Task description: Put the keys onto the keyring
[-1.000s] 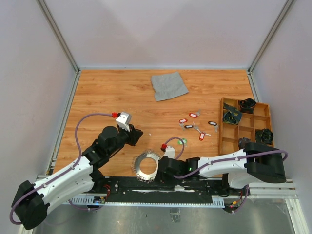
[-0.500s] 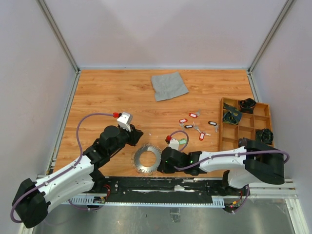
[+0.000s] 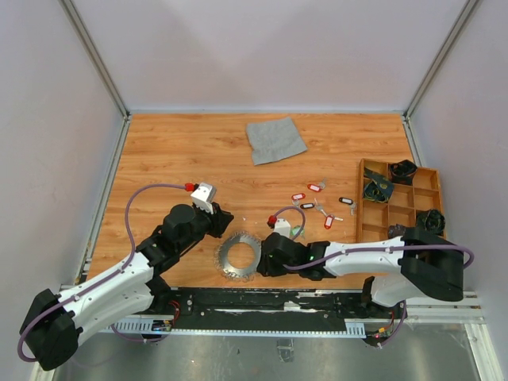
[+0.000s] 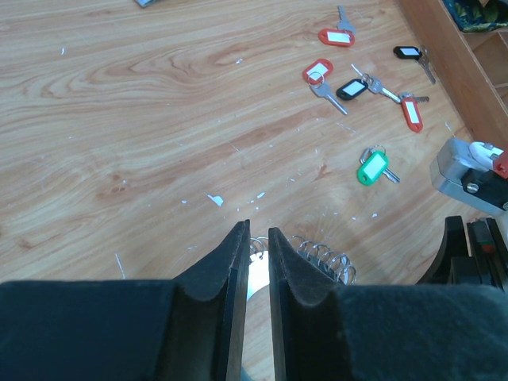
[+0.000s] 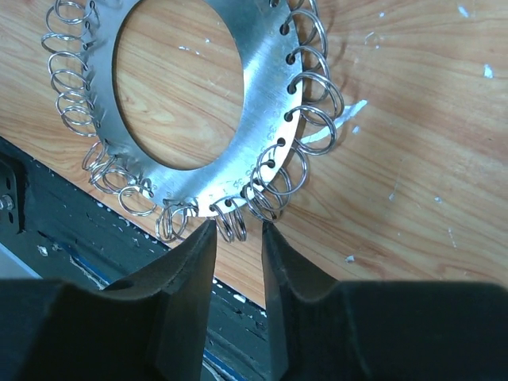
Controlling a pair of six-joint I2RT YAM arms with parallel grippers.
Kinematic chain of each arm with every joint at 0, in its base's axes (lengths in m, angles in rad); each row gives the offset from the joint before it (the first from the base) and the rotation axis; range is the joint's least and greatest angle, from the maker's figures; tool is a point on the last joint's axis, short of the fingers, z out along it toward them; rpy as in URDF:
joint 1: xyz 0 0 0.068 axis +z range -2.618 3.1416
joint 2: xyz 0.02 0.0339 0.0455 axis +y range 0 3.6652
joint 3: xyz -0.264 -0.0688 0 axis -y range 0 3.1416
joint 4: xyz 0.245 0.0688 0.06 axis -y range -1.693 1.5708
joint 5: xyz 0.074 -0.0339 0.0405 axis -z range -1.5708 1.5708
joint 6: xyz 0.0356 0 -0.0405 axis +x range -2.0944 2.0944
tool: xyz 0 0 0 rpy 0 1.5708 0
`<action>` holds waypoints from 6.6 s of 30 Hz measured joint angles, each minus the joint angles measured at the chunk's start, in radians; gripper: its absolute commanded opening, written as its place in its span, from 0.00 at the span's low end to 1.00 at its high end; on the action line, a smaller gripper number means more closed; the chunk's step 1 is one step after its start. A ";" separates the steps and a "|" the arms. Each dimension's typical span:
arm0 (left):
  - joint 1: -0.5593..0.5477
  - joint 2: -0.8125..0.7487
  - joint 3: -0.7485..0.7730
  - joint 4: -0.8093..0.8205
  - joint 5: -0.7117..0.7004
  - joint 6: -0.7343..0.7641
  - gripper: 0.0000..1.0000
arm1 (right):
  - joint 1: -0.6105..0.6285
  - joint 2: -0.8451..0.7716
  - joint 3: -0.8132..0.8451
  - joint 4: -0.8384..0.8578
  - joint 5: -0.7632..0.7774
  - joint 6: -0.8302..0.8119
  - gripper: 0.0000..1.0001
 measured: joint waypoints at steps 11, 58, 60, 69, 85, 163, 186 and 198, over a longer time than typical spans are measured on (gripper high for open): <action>0.000 0.000 0.000 0.000 0.000 0.000 0.21 | 0.071 -0.020 -0.005 -0.031 0.002 0.036 0.27; 0.000 0.024 0.000 0.013 0.001 0.011 0.21 | 0.037 0.054 -0.007 0.086 -0.008 0.004 0.21; 0.000 0.024 0.000 0.013 0.001 0.012 0.21 | 0.037 0.055 -0.006 0.090 -0.008 -0.005 0.22; 0.000 0.024 0.000 0.013 0.002 0.018 0.21 | 0.037 0.062 -0.003 0.096 -0.009 -0.037 0.21; 0.000 0.026 0.000 0.013 0.003 0.018 0.21 | 0.037 0.067 0.026 0.102 -0.018 -0.123 0.07; 0.000 -0.111 0.551 0.081 0.817 0.047 0.26 | 0.037 -0.612 0.137 0.443 -0.326 -1.214 0.00; 0.000 -0.105 0.523 0.137 0.839 -0.009 0.26 | 0.037 -0.573 0.162 0.602 -0.341 -1.172 0.00; -0.001 -0.089 0.518 0.172 0.839 -0.034 0.26 | 0.037 -0.549 0.169 0.614 -0.345 -1.167 0.00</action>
